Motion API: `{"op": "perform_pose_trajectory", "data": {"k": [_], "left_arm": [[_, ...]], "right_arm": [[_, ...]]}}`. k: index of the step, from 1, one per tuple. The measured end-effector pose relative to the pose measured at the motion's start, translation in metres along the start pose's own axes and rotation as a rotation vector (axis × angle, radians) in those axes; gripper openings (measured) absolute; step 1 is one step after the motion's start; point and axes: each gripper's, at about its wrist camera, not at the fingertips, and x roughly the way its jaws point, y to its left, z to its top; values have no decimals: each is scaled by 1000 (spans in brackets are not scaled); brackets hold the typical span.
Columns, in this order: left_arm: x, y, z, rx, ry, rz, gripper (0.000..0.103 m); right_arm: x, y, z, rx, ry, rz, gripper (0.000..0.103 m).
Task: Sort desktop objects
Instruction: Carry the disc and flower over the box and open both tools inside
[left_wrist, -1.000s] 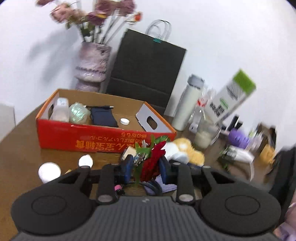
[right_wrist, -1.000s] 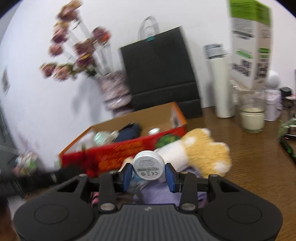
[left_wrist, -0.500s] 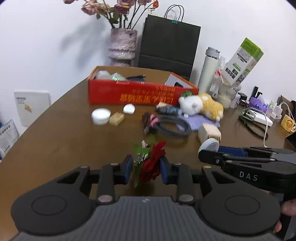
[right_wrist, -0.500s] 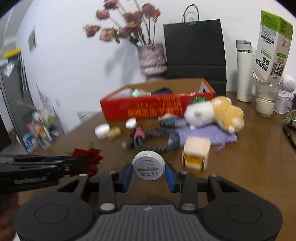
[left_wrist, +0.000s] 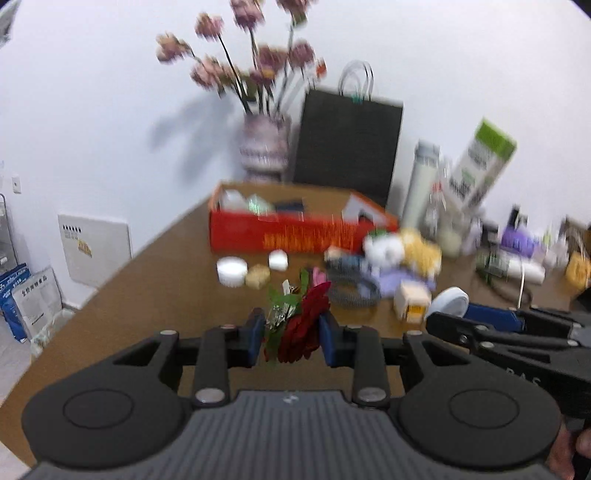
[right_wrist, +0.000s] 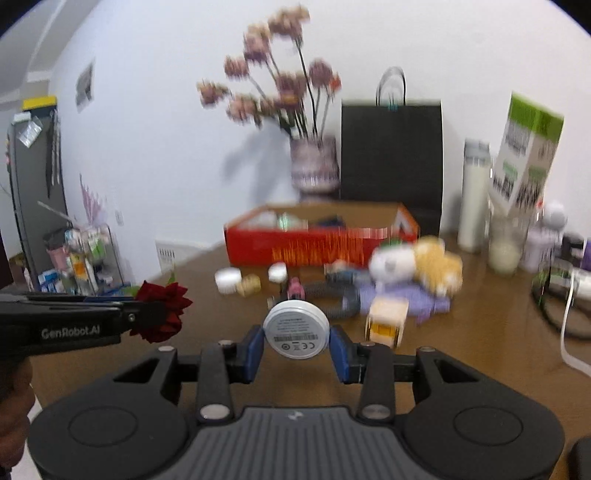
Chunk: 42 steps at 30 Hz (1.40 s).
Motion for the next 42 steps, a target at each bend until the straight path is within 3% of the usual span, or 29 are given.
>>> {"op": "perform_pose_trajectory", "data": {"k": [8,14,17,20,27,33,37,39,42], "left_arm": [[30,9,58,-49,-75,-14,32],[70,5,110,-18,-131,-20,32],[98,7,126,-25,-114,-30,32],[138,14,143,-52,-47,-56,32],[265,31,183,-77,188,-82,32],[358,34,174,-36,395,-43,33],[394,34,165,36,456,21,37],[399,35,167,41,447,39,55],[396,40,174,-8,411,20,73]], "right_arm": [[25,-16,57,10,-98,-14,38],[63,-33,107,33,-145,-26,38],[86,-44,126,48,-150,-35,38],[116,-61,144,80,-115,-35,38],[234,-106,189,129,97,-22,38],[352,-146,185,260,390,-8,38],[406,-149,176,278,560,-10,38],[424,-146,172,262,603,-37,39],[438,-140,166,248,633,-51,40]]}}
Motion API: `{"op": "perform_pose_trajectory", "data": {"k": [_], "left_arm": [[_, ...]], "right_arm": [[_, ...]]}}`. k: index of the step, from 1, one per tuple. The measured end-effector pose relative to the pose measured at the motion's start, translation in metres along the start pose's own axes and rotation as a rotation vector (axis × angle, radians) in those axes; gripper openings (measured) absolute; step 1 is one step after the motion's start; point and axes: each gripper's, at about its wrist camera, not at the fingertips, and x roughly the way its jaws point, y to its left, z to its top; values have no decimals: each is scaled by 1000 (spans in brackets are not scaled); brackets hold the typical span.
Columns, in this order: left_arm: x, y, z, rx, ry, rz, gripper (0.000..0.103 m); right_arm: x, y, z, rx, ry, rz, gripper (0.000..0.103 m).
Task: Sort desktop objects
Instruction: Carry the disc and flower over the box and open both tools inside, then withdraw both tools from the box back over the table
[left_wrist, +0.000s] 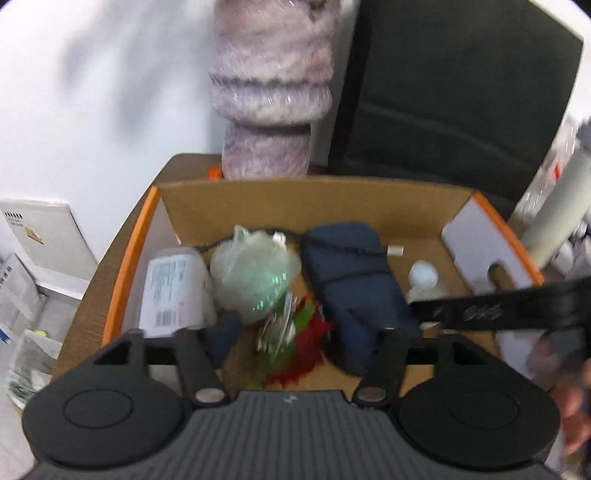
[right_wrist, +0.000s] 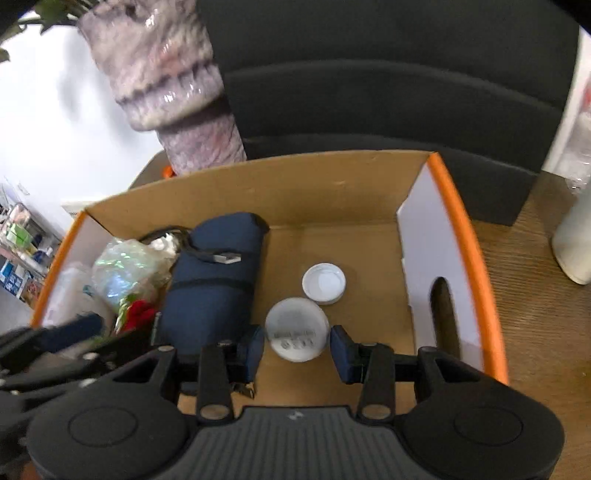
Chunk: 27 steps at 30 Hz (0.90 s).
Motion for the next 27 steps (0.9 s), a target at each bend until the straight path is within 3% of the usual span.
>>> {"op": "perform_pose_trajectory", "data": {"k": [3,5,11,14,19,22,27], "left_arm": [[-16,7,6,-30,-31,-28,74],[-30,6,11,-31,-62,-36,77],[-69,7,10,-60,-104,13,95],[-84,9,2,-92,-101,37,98],[-114,9,-25,-95,-119,86,103],[-134,6,-45,-71,-170,104,103],[-163,6,-85,-93,-219,99,103]], "right_arm": [[-8,-2,-1,12,-37,36,48],[-23,-7,-1,37,-67,80,58],[-72,-11,-2,39,-127,53,60],[-94,-10,-16,23,-148,42,68],[-133,-9,-52,-22,-253,-31,75],[-155,-7,-79,-13,-339,-84,76],[-183,8,-133,-49,-412,-53,79]]}}
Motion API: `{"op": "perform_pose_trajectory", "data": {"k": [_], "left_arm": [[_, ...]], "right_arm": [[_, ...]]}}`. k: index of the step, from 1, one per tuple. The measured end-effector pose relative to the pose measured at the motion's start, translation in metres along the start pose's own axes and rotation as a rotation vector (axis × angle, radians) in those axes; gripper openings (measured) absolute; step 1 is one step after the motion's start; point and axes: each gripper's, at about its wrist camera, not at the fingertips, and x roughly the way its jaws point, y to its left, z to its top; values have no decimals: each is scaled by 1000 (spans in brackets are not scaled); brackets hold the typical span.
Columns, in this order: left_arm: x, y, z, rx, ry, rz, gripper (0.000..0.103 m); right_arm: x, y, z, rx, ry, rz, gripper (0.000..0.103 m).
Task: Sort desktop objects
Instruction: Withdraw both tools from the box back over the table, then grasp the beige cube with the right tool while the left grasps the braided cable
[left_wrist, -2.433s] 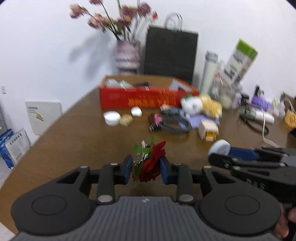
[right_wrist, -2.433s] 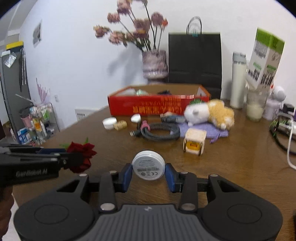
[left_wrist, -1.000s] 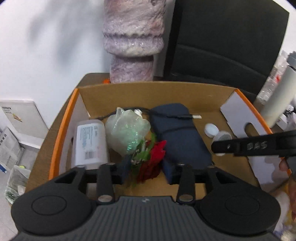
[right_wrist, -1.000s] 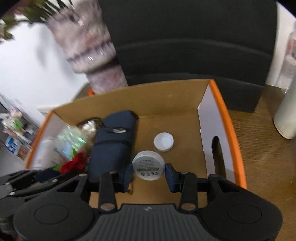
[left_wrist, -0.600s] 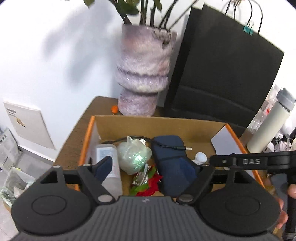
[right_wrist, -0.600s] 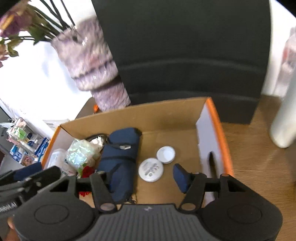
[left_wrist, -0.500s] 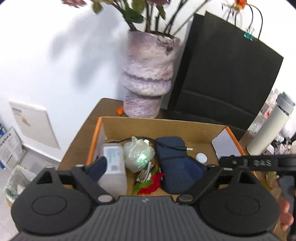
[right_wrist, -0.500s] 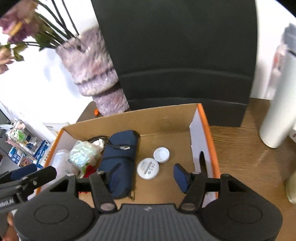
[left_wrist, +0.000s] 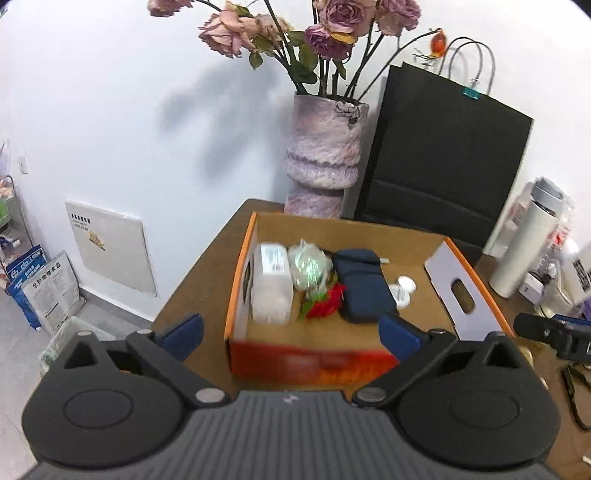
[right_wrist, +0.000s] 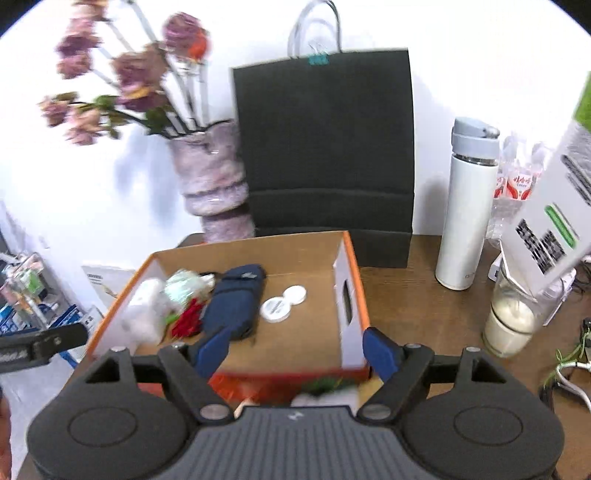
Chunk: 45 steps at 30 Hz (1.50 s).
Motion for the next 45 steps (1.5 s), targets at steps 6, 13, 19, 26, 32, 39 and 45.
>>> {"op": "perform_pose_trajectory", "data": {"k": [6,13,19,26,32,39,45], "left_arm": [[-49,-8,-48,77,-98,-42,103],[-85,-4,-125,64,-136,-43,103],[-112,1,-198,108,-120,-18,103],[-120,-5,-213,96,-116,-54,103],[-89,-21,-187,129,-122,-93,98],[-22,-52,-133,191,-24,-202,92],[28,-78,-128,266,69,-174,75]], "right_arm": [[-39,11,-48,-25,-41,10,80],[-82,21,-121,-15,-119,-33,81],[-108,27,-201,-24,-146,-56,80],[-130,28,-234,-70,-201,-76,80],[-99,12,-215,-28,-130,-60,68],[-48,1,-174,-22,-68,-116,60],[-27,-5,-168,-33,-52,-109,43]]}}
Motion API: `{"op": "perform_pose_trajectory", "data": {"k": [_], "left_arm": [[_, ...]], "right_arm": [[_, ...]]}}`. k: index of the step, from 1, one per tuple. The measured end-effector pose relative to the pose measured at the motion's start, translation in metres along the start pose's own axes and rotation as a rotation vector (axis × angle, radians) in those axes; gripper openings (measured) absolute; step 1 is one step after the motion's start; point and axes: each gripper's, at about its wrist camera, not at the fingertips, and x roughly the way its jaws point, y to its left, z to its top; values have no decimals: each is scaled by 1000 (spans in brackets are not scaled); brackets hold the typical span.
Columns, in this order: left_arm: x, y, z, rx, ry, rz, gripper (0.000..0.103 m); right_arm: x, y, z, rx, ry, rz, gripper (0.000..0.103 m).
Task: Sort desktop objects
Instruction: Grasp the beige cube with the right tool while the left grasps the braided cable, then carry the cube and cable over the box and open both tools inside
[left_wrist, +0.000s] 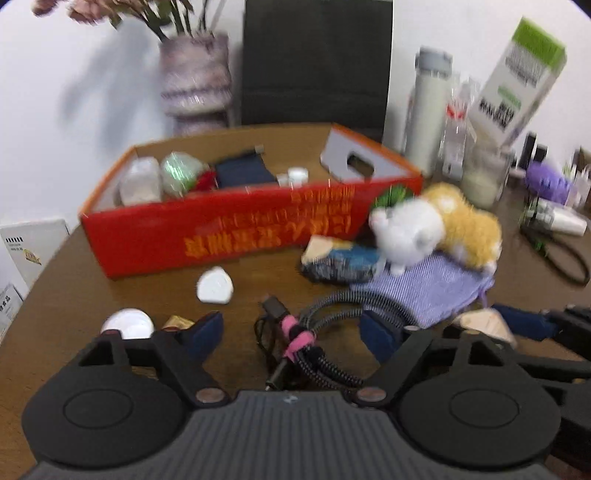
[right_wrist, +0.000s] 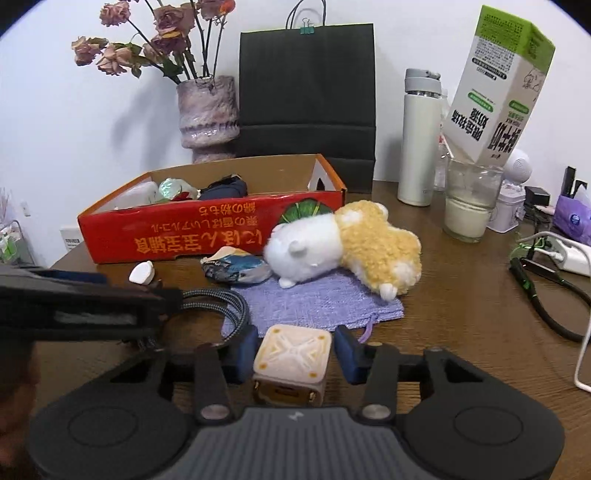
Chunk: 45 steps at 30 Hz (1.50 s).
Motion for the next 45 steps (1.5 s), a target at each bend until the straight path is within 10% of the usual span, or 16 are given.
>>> {"op": "perform_pose_trajectory", "data": {"k": [7,9,22,30,37,45], "left_arm": [[9,7,-12,-7,0,3,54],[5,4,-12,-3,-15,10,27],[-78,13,-9,-129,-184,-28,24],[-89,43,65,-87,-256,-6,25],[-13,69,175,-53,-209,40,25],[157,85,217,-114,57,76,25]], "right_arm": [[4,-8,-10,49,22,37,38],[3,-10,-10,62,10,43,38],[-29,-23,-3,158,-78,150,38],[-63,-21,63,112,-227,169,38],[-2,-18,185,49,-207,211,38],[190,-23,260,6,111,105,38]]}}
